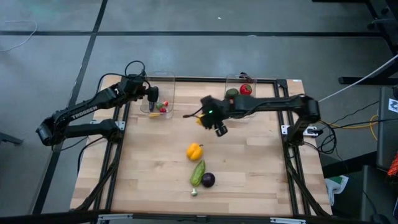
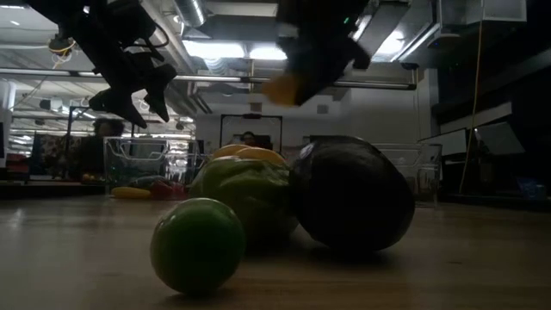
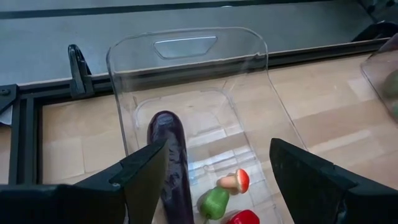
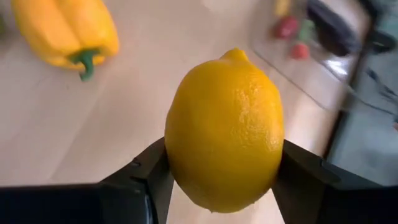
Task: Sort produce into baskets
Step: Put the yellow lemon into the right transparent bin
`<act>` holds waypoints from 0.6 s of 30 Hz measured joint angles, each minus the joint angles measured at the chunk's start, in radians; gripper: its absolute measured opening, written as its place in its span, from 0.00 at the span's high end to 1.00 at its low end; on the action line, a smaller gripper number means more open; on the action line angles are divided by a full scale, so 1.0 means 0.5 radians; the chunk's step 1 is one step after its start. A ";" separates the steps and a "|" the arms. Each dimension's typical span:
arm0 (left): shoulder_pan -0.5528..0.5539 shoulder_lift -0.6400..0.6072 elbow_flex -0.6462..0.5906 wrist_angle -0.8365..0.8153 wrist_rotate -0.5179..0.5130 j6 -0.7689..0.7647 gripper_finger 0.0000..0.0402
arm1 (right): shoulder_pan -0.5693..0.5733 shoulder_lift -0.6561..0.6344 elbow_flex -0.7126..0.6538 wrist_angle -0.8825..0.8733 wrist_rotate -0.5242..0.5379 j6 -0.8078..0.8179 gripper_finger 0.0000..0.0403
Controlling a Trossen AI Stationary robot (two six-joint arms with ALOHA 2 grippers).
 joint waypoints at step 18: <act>0.000 0.000 -0.001 -0.001 0.000 0.022 0.31 | -0.829 -0.536 -0.057 -0.573 -0.163 0.372 0.46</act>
